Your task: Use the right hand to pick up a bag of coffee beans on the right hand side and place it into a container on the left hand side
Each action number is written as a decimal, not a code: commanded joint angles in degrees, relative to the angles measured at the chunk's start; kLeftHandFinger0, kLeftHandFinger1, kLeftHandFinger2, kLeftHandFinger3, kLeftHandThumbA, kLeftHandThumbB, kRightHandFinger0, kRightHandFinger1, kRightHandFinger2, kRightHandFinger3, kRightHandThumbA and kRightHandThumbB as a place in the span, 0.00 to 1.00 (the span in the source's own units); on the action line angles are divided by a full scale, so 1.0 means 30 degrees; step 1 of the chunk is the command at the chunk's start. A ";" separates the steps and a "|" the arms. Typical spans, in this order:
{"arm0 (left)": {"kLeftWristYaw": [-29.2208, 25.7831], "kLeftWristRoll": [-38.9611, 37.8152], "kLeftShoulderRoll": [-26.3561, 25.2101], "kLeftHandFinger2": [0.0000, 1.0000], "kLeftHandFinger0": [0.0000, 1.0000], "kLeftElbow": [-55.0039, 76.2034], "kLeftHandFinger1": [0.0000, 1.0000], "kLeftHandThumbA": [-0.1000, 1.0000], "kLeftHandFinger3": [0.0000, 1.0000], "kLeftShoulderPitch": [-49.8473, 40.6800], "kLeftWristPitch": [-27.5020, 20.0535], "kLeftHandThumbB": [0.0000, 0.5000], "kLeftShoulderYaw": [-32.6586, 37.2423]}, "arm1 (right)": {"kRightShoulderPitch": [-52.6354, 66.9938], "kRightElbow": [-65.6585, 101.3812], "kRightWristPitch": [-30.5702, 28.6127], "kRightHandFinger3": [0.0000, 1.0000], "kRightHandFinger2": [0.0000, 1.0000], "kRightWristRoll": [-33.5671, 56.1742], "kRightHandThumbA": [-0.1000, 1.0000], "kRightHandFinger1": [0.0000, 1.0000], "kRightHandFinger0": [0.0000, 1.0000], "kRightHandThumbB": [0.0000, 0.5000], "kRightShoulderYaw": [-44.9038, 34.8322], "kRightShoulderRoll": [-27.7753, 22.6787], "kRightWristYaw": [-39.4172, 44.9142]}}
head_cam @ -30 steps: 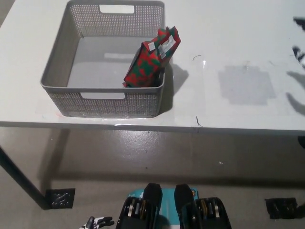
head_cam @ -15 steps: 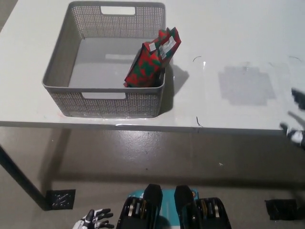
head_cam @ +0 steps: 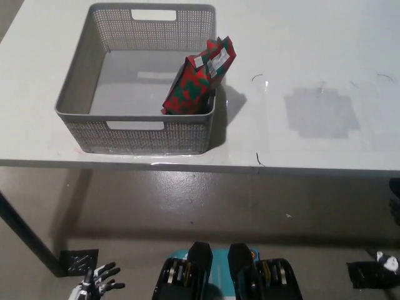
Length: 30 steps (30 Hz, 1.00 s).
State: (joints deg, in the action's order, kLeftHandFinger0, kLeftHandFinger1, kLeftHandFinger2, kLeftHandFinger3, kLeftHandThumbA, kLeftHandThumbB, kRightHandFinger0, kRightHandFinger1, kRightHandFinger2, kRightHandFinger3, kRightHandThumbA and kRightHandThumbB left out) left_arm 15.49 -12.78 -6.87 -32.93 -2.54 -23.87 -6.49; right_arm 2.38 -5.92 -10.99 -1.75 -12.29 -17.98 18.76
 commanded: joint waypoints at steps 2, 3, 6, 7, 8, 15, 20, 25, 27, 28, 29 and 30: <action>0.0632 -0.1080 0.0404 0.76 1.00 -0.0259 0.61 0.93 0.76 0.0325 -0.1019 1.00 -0.0541 | -0.0140 -0.0288 -0.3260 1.00 1.00 0.1071 0.89 1.00 1.00 0.14 -0.0339 -0.1000 -0.0381; 0.0572 -0.1056 0.0452 0.75 1.00 -0.0264 0.60 0.91 0.75 0.0372 -0.1019 1.00 -0.0548 | -0.0019 -0.0188 -0.3282 1.00 1.00 0.1227 0.89 1.00 1.00 0.12 -0.0300 -0.1024 -0.0295; 0.0750 -0.0772 0.0599 0.74 1.00 -0.0298 0.60 0.90 0.74 0.0407 -0.1019 1.00 -0.0366 | 0.0683 -0.0191 -0.3730 1.00 1.00 0.2243 0.87 1.00 1.00 0.01 -0.0257 -0.0982 0.0111; 0.0786 -0.0759 0.0664 0.73 1.00 -0.0287 0.58 0.89 0.73 0.0402 -0.1019 1.00 -0.0366 | 0.0862 -0.0177 -0.3772 1.00 1.00 0.2441 0.86 1.00 1.00 0.00 -0.0234 -0.0983 0.0189; 0.0868 -0.0858 0.0810 0.71 0.98 -0.0277 0.57 0.89 0.72 0.0352 -0.1019 1.00 -0.0408 | 0.1130 -0.0148 -0.3857 1.00 1.00 0.2588 0.87 1.00 1.00 0.00 -0.0186 -0.1006 0.0228; 0.1547 -0.1403 0.1395 0.73 0.94 0.0123 0.60 0.93 0.73 0.0027 -0.1019 1.00 -0.0773 | 0.1637 -0.0186 -0.3763 1.00 1.00 0.3110 0.93 1.00 1.00 0.00 -0.0302 -0.1253 0.0148; 0.1950 -0.1492 0.1565 0.76 0.94 0.0363 0.60 0.92 0.76 -0.0237 -0.1019 1.00 -0.0930 | 0.2140 -0.0474 -0.3888 1.00 1.00 0.3551 0.96 1.00 1.00 0.01 -0.0424 -0.1275 0.0070; 0.2217 -0.1293 0.1563 0.75 0.94 0.0148 0.60 0.92 0.76 -0.0314 -0.1019 1.00 -0.0920 | 0.2369 -0.0549 -0.4046 1.00 1.00 0.3648 0.96 1.00 1.00 0.03 -0.0541 -0.1382 -0.0036; 0.2153 -0.1160 0.1562 0.76 0.93 0.0188 0.61 0.93 0.76 -0.0349 -0.1019 1.00 -0.0932 | 0.2476 -0.0468 -0.3894 1.00 1.00 0.4028 0.95 1.00 1.00 0.02 -0.0574 -0.1360 0.0077; 0.2081 -0.1097 0.1559 0.76 0.94 0.0253 0.61 0.93 0.76 -0.0366 -0.1019 1.00 -0.0899 | 0.2463 -0.0525 -0.4053 1.00 1.00 0.3989 0.94 1.00 1.00 0.02 -0.0594 -0.1362 0.0041; 0.2093 -0.1089 0.1553 0.76 0.94 0.0304 0.61 0.93 0.76 -0.0376 -0.1019 1.00 -0.0896 | 0.2479 -0.0540 -0.4030 1.00 1.00 0.4008 0.94 1.00 1.00 0.04 -0.0594 -0.1362 0.0041; 0.2129 -0.1105 0.1547 0.76 0.94 0.0297 0.62 0.93 0.76 -0.0345 -0.1019 1.00 -0.0883 | 0.2482 -0.0571 -0.3986 1.00 1.00 0.4104 0.94 1.00 1.00 0.04 -0.0601 -0.1367 0.0071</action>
State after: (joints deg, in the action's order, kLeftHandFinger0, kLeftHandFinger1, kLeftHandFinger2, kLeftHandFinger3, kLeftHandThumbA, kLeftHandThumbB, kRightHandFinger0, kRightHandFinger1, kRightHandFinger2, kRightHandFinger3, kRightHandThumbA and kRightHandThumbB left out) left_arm 20.10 -15.87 -2.26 -33.64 -3.50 -25.02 -9.07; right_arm 9.79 -8.17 -19.99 7.76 -13.12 -20.39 19.10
